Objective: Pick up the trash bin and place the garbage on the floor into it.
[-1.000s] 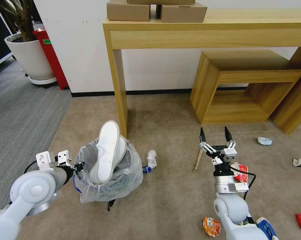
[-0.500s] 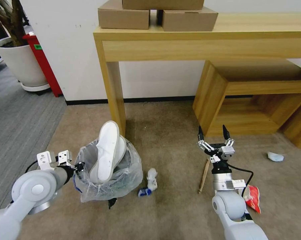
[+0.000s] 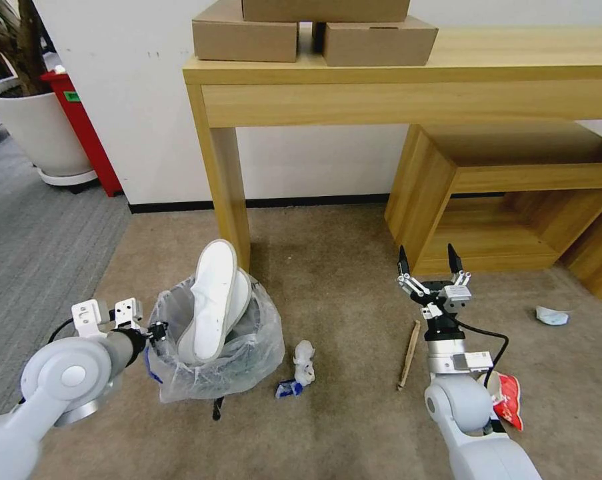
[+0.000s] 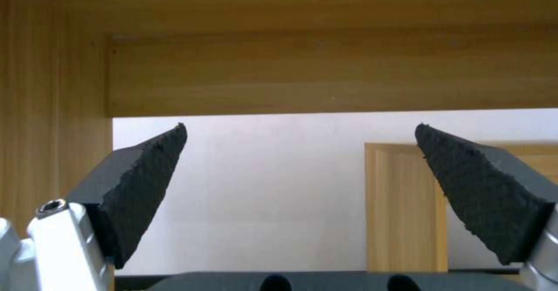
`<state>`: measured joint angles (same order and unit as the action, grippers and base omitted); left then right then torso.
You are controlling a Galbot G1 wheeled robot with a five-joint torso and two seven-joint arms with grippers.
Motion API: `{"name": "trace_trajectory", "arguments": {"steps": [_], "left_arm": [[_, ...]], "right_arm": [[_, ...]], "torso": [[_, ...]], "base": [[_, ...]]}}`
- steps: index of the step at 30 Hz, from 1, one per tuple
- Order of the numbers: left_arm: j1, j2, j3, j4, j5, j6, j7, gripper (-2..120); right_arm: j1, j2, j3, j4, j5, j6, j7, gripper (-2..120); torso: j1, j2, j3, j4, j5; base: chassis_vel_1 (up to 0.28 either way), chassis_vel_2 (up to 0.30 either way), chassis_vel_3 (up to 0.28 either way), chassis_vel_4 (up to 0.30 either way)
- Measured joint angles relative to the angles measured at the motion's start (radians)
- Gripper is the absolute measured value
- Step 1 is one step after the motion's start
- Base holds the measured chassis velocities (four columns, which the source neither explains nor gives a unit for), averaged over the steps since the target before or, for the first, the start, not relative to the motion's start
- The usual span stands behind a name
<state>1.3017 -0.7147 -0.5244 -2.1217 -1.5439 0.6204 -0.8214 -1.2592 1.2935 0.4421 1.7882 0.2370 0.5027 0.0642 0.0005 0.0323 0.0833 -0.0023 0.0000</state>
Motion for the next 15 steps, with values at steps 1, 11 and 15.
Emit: {"name": "trace_trajectory", "arguments": {"steps": [1, 11, 15], "left_arm": [[0.0, 0.0, 0.0, 0.0, -0.001, 0.0, -0.002, 0], [0.005, 0.008, 0.001, 0.002, -0.007, 0.001, -0.014, 0], [0.001, 0.016, 0.001, 0.002, -0.017, 0.002, -0.021, 0]], "right_arm": [[0.001, -0.002, -0.006, 0.0, 0.0, 0.0, 0.0, 100], [0.076, -0.046, -0.11, 0.036, 0.203, -0.225, 0.089, 100], [0.161, -0.077, -0.187, 0.027, 0.338, -0.358, 0.174, 100]], "torso": [[0.0, 0.0, 0.0, 0.0, 0.0], [0.0, 0.0, 0.0, 0.0001, -0.0001], [0.0, 0.0, 0.0, 0.0, -0.0001]], "base": [[0.0, 0.0, 0.0, 0.0], [0.0, 0.0, 0.0, 0.0], [0.0, 0.0, 0.0, 0.0]]}}
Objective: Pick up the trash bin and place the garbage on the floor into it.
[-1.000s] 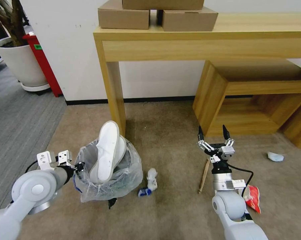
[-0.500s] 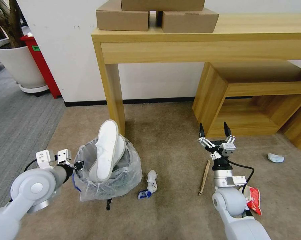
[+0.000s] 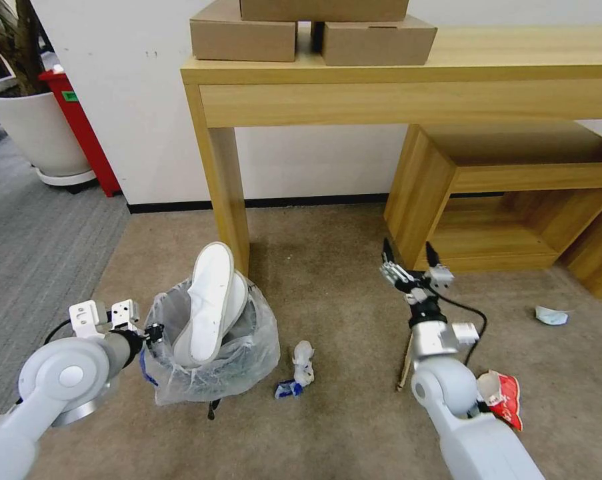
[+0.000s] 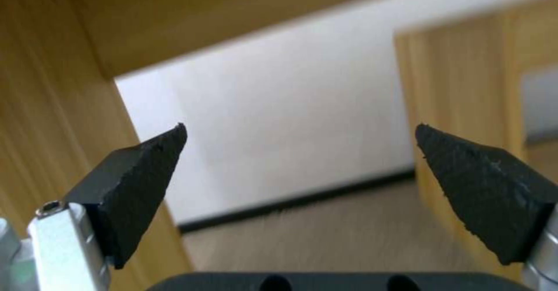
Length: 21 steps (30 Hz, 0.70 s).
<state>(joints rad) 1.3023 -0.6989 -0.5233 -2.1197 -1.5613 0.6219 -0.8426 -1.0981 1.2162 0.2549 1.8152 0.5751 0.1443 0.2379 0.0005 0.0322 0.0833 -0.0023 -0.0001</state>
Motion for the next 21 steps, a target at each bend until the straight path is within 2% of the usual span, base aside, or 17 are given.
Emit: {"name": "trace_trajectory", "arguments": {"steps": [2, 3, 5, 7, 8, 11, 13, 15, 16, 17, 19, 21], "left_arm": [[0.003, 0.005, -0.005, 0.003, -0.004, 0.0, -0.004, 0], [0.003, 0.005, -0.005, 0.003, -0.004, 0.0, -0.004, 0], [0.005, 0.007, -0.011, 0.012, -0.006, 0.0, -0.007, 0], [0.001, 0.008, -0.014, 0.025, -0.009, 0.002, -0.012, 0], [0.001, 0.008, -0.014, 0.025, -0.009, 0.002, -0.012, 0], [-0.003, 0.009, -0.02, 0.055, -0.011, 0.003, -0.031, 0], [-0.003, 0.01, -0.024, 0.064, -0.014, 0.003, -0.033, 0], [-0.004, 0.012, -0.031, 0.076, -0.024, 0.003, -0.037, 0], [-0.005, 0.012, -0.034, 0.084, -0.029, 0.003, -0.041, 0], [-0.005, 0.012, -0.034, 0.084, -0.029, 0.003, -0.041, 0], [-0.007, 0.013, -0.041, 0.093, -0.042, 0.003, -0.049, 0], [-0.011, 0.014, -0.044, 0.097, -0.05, 0.003, -0.052, 0]], "right_arm": [[0.058, -0.017, -0.055, -0.023, 0.068, -0.075, 0.059, 100], [0.058, -0.017, -0.055, -0.023, 0.068, -0.075, 0.059, 100], [0.105, -0.019, -0.104, -0.057, 0.139, -0.14, 0.101, 100], [0.155, -0.004, -0.155, -0.096, 0.221, -0.238, 0.172, 100], [0.155, -0.004, -0.155, -0.096, 0.221, -0.238, 0.172, 100], [0.207, 0.035, -0.233, -0.136, 0.325, -0.427, 0.31, 100], [0.218, 0.043, -0.257, -0.146, 0.339, -0.462, 0.345, 100], [0.242, 0.05, -0.297, -0.16, 0.377, -0.548, 0.44, 100], [0.262, 0.052, -0.322, -0.161, 0.431, -0.615, 0.523, 100], [0.262, 0.052, -0.322, -0.161, 0.431, -0.615, 0.523, 100], [0.305, 0.044, -0.371, -0.176, 0.498, -0.689, 0.608, 100], [0.33, 0.037, -0.403, -0.194, 0.506, -0.7, 0.625, 100]], "torso": [[0.0, 0.0, 0.0, 0.0002, 0.0], [0.0, 0.0, 0.0, 0.0002, 0.0], [0.0, 0.0, 0.0, 0.0, 0.0], [0.0, 0.0, 0.0, 0.0001, -0.0001], [0.0, 0.0, 0.0, 0.0001, -0.0001], [0.0, 0.0, 0.0, 0.0002, -0.0001], [0.0, 0.0, 0.0, 0.0002, -0.0001], [0.0, 0.0, 0.0, 0.0, 0.0], [0.0, 0.0, 0.0, 0.0, -0.0001], [0.0, 0.0, 0.0, 0.0, -0.0001], [0.0, 0.0, 0.0, 0.0, -0.0001], [0.0, 0.0, 0.0, 0.0001, -0.0001]], "base": [[0.0, 0.0, 0.0, 0.0], [0.0, 0.0, 0.0, 0.0], [0.0, 0.0, 0.0, 0.0], [0.0, 0.0, 0.0, 0.0], [0.0, 0.0, 0.0, 0.0], [0.0, 0.0, 0.0, 0.0], [0.0, 0.0, 0.0, 0.0], [0.0, 0.0, 0.0, 0.0], [0.0, 0.0, 0.0, 0.0], [0.0, 0.0, 0.0, 0.0], [0.0, 0.0, 0.0, 0.0], [0.0, 0.0, 0.0, 0.0]]}}
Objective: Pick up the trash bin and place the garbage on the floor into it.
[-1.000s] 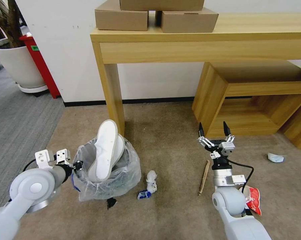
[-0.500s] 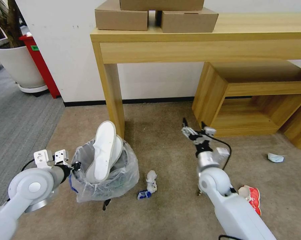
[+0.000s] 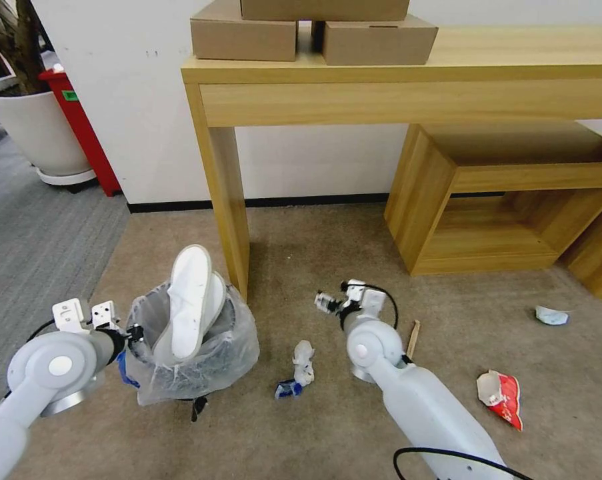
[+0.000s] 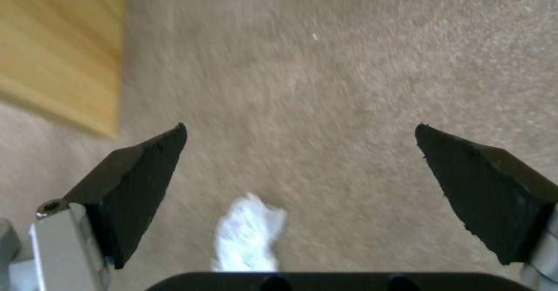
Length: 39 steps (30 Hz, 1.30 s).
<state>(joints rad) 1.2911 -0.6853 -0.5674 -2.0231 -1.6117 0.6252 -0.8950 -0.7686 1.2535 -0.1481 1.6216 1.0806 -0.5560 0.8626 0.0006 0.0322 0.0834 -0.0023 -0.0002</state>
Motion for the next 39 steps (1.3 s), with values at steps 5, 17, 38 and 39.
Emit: {"name": "trace_trajectory", "arguments": {"steps": [5, 17, 38, 39], "left_arm": [[-0.007, 0.005, -0.006, 0.004, -0.014, -0.002, -0.007, 0], [0.001, 0.002, -0.014, 0.003, -0.009, -0.004, -0.009, 0], [0.002, -0.011, 0.007, 0.007, 0.015, -0.005, -0.005, 0], [0.003, -0.011, 0.007, 0.007, 0.016, -0.005, -0.004, 0]], "right_arm": [[0.097, -0.012, -0.099, -0.036, 0.099, -0.059, 0.05, 100], [0.17, 0.023, -0.241, -0.167, 0.168, -0.117, 0.066, 100], [0.112, 0.073, -0.264, -0.286, 0.112, -0.129, 0.05, 100], [0.109, 0.078, -0.261, -0.295, 0.104, -0.13, 0.046, 100]], "torso": [[0.0, 0.0, 0.0, 0.0, 0.0], [0.0, 0.0, 0.0, -0.0001, 0.0001], [0.0, 0.0, 0.0, 0.0, 0.0001], [0.0, 0.0, 0.0, 0.0, 0.0001]], "base": [[0.0, 0.0, 0.0, 0.0], [0.0, 0.0, 0.0, 0.0], [0.0, 0.0, 0.0, 0.0], [0.0, 0.0, 0.0, 0.0]]}}
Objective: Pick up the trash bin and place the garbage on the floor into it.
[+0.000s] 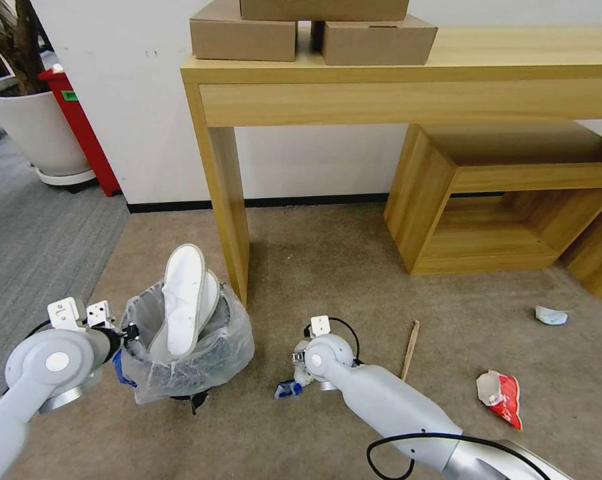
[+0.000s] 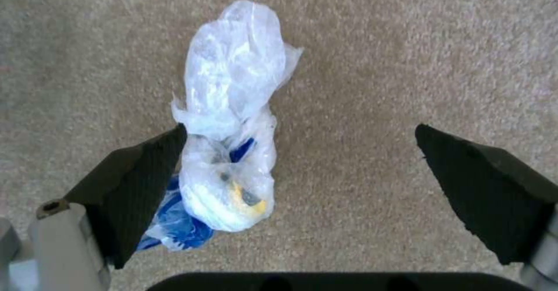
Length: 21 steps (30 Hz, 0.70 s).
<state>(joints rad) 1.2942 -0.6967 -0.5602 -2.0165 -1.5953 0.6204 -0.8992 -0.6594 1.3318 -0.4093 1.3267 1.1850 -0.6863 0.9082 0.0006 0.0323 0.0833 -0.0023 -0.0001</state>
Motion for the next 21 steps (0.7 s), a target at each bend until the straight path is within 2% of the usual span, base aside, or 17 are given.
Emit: {"name": "trace_trajectory", "arguments": {"steps": [10, 21], "left_arm": [[0.006, -0.001, 0.0, 0.0, 0.008, 0.0, 0.004, 0], [0.01, -0.004, 0.004, -0.005, 0.014, -0.003, 0.009, 0]], "right_arm": [[-0.021, 0.029, 0.011, -0.062, -0.065, 0.011, -0.021, 100], [-0.02, 0.068, 0.024, -0.131, -0.09, 0.047, -0.094, 100]], "torso": [[0.0, 0.0, 0.0, 0.0, 0.0001], [0.0, 0.0, 0.0, -0.0001, 0.0]], "base": [[0.0, 0.0, 0.0, 0.0], [0.0, 0.0, 0.0, 0.0]]}}
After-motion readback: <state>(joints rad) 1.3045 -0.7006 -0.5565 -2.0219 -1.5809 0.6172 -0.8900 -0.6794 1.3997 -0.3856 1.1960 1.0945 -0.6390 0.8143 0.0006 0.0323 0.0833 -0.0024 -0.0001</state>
